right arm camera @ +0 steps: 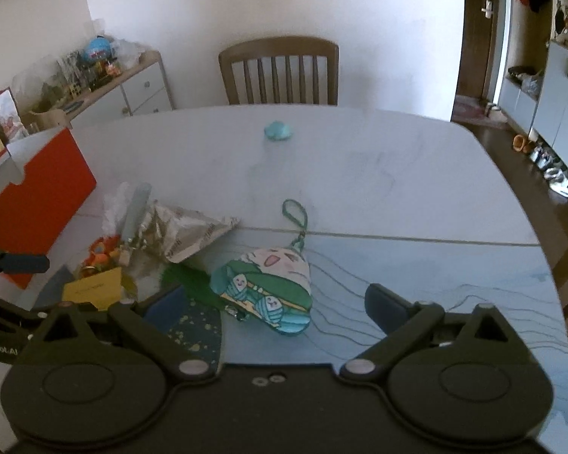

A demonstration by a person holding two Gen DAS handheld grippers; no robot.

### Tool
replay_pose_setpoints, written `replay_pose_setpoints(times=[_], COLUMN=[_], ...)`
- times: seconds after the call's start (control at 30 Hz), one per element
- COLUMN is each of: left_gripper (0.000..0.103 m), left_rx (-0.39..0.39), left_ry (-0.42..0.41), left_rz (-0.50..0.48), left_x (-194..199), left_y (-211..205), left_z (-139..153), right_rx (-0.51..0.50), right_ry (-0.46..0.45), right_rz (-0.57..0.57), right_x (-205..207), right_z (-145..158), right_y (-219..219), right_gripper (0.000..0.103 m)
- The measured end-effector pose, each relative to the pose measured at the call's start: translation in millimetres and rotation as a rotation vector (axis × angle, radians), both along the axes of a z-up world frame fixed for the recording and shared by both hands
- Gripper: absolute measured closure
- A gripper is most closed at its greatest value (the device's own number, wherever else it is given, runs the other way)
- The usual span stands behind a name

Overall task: Organize objects
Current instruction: 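Move both tools back from the red box to the table, then grasp the yellow box with the left tool while the right tool grasps the green plush pouch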

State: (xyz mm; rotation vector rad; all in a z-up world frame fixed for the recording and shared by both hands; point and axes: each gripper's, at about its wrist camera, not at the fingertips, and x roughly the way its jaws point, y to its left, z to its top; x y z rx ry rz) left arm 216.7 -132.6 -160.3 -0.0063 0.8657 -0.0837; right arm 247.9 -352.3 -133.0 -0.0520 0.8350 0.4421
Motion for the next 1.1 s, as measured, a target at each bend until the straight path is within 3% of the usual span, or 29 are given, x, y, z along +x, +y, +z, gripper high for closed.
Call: replay_pose_setpoints(times=[0.27,0.33,0.57,0.67,0.7,0.97,1.1], left_gripper=[0.003,0.017,0.030,0.045,0.055,0.059,0.068], left_rx=[0.031,0.032,0.077,0.078,0.071,0.111,0.121], left_ry=[0.015,0.023,0.024,0.026,0.029,0.013,0.031], left_rz=[0.027,0.025,0.044,0.041,0.031,-0.054,-0.045], left_x=[3,4,2,1,0,-8,0], left_y=[-5,-5,-8,-8,-9,-35,-39], left_z=[-15,-17,-18,-16,-15,-11,-13], right_rx=[0.016,0.021,0.024,0.018,0.014,0.003,0.004], right_ry=[0.036,0.040,0.053,0.049,0.047,0.023,0.014], right_rz=[0.023,0.028,0.039,0.048,0.053,0.070,0.063], right_x=[18,21,29,28,28,22,20], right_z=[-18,-21,-31,-33,-33,-32,-31], right_y=[6,8,14,16,17,17,16], right_gripper=[0.005,0.005,0.012,0.018,0.023,0.032,0.035])
